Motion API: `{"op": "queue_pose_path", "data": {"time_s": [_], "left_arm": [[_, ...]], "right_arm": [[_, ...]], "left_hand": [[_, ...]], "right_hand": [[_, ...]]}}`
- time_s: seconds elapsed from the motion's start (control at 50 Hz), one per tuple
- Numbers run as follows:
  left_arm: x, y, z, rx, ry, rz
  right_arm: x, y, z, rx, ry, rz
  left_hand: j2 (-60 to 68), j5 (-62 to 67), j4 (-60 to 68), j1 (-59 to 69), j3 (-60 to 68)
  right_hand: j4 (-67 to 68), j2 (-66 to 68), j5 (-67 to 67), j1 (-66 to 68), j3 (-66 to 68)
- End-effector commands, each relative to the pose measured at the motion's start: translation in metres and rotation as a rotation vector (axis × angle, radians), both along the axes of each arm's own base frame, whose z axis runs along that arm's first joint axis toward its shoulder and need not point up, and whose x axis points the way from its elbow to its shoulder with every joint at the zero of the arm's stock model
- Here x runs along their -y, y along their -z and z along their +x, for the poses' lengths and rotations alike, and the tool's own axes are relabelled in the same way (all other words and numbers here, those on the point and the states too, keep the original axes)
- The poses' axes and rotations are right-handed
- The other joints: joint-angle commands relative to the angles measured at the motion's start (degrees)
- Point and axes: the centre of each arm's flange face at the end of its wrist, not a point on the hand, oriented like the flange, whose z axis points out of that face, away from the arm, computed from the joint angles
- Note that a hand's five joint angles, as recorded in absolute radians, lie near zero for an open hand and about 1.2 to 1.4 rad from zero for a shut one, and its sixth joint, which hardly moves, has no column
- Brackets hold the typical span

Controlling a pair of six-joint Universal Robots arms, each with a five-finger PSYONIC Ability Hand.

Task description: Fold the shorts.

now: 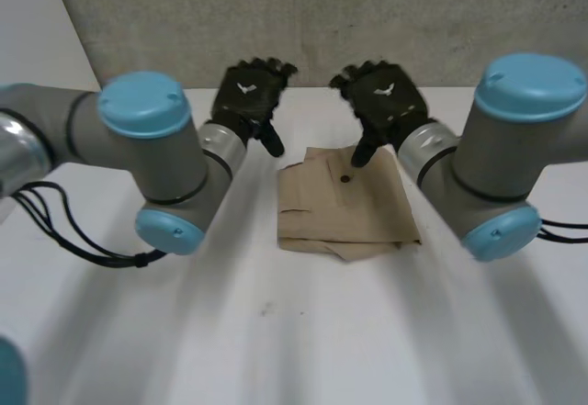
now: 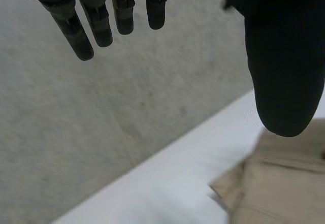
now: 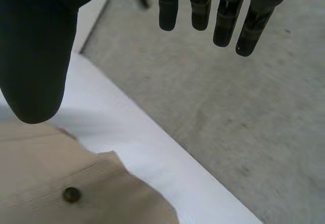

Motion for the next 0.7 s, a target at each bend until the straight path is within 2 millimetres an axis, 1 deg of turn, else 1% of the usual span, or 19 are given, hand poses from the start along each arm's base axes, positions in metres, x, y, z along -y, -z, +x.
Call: {"op": "queue_pose_path", "data": {"time_s": [0.02,0.04,0.06,0.1,0.12,0.24,0.28,0.36,0.42,0.44,0.5,0.52,0.54,0.58,0.6,0.62,0.66,0.68,0.7], "left_arm": [[-0.01,0.045,-0.023,0.071,0.059,0.13],[-0.012,0.05,-0.024,0.078,0.062,0.14],[-0.012,0.054,-0.025,0.083,0.065,0.146],[-0.014,0.066,-0.027,0.099,0.069,0.169],[-0.014,0.07,-0.028,0.104,0.071,0.175],[-0.015,0.102,-0.022,0.18,0.058,0.286],[-0.015,0.107,-0.019,0.199,0.052,0.314],[-0.013,0.111,-0.013,0.222,0.043,0.348],[-0.011,0.106,-0.011,0.222,0.04,0.348],[-0.012,0.103,-0.011,0.221,0.042,0.345],[-0.011,0.074,-0.01,0.195,0.046,0.305],[-0.012,0.064,-0.01,0.186,0.047,0.293],[-0.013,0.043,-0.008,0.164,0.051,0.262],[-0.015,0.02,-0.005,0.14,0.052,0.227],[-0.016,0.011,-0.003,0.13,0.051,0.216],[-0.019,-0.007,0.003,0.11,0.046,0.192],[-0.023,-0.027,0.011,0.09,0.036,0.171],[-0.026,-0.038,0.016,0.08,0.028,0.156],[-0.03,-0.064,0.03,0.051,0.004,0.116]], "right_arm": [[0.025,0.028,-0.008,-0.007,0.031,0.163],[0.028,0.033,-0.008,-0.015,0.035,0.183],[0.033,0.045,-0.011,-0.036,0.049,0.227],[0.038,0.058,-0.015,-0.053,0.061,0.268],[0.041,0.069,-0.019,-0.066,0.074,0.299],[0.051,0.098,-0.033,-0.096,0.118,0.373],[0.053,0.109,-0.041,-0.112,0.137,0.418],[0.055,0.115,-0.049,-0.128,0.154,0.466],[0.054,0.112,-0.051,-0.126,0.154,0.466],[0.054,0.105,-0.051,-0.122,0.152,0.455],[0.054,0.085,-0.05,-0.104,0.146,0.416],[0.052,0.068,-0.049,-0.09,0.138,0.382],[0.05,0.057,-0.048,-0.082,0.134,0.361],[0.047,0.034,-0.047,-0.059,0.128,0.316],[0.043,0.009,-0.049,-0.033,0.13,0.267],[0.04,-0.003,-0.05,-0.018,0.133,0.246],[0.033,-0.027,-0.054,0.021,0.144,0.205],[0.026,-0.048,-0.06,0.063,0.156,0.178],[0.022,-0.058,-0.063,0.088,0.164,0.168]], "left_hand": [[-0.06,-1.05,-0.33,0.68,-0.82],[0.11,-0.88,-0.16,0.85,-0.65],[0.44,-0.54,0.17,1.18,-0.32],[0.95,-0.04,0.68,1.69,0.19],[0.95,-0.04,0.68,1.69,0.19],[1.29,0.3,1.02,2.02,0.53],[1.29,0.3,1.02,2.02,0.53],[1.29,0.3,1.02,2.02,0.53],[0.95,-0.03,0.68,1.69,0.19],[0.62,-0.37,0.35,1.36,-0.14],[-0.22,-1.21,-0.49,0.51,-0.98],[-0.39,-1.38,-0.66,0.34,-1.15],[-0.89,-1.88,-1.16,-0.16,-1.65],[-1.07,-2.05,-1.34,-0.33,-1.83],[-1.23,-2.22,-1.5,-0.5,-1.99],[-1.57,-2.56,-1.84,-0.83,-2.33],[-1.57,-2.56,-1.84,-0.84,-2.33],[-1.57,-2.56,-1.84,-0.84,-2.33],[-1.57,-2.56,-1.84,-0.84,-2.33]], "right_hand": [[-3.44,-2.69,-3.94,-1.7,-1.98],[-3.44,-2.69,-3.94,-1.7,-1.98],[-3.44,-2.69,-3.94,-1.7,-1.98],[-3.44,-2.69,-3.94,-1.7,-1.98],[-3.44,-2.69,-3.94,-1.7,-1.98],[-3.44,-2.69,-3.94,-1.7,-1.98],[-3.44,-2.69,-3.94,-1.7,-1.98],[-3.44,-2.69,-3.94,-1.7,-1.98],[-3.44,-2.69,-3.94,-1.7,-1.98],[-3.44,-2.69,-3.94,-1.7,-1.98],[-3.44,-2.69,-3.94,-1.7,-1.98],[-3.44,-2.69,-3.94,-1.7,-1.98],[-3.44,-2.69,-3.94,-1.7,-1.98],[-3.44,-2.69,-3.94,-1.7,-1.98],[-3.44,-2.69,-3.94,-1.7,-1.98],[-3.44,-2.69,-3.94,-1.7,-1.98],[-3.44,-2.69,-3.94,-1.7,-1.98],[-3.44,-2.69,-3.94,-1.7,-1.98],[-3.44,-2.69,-3.94,-1.7,-1.98]]}}
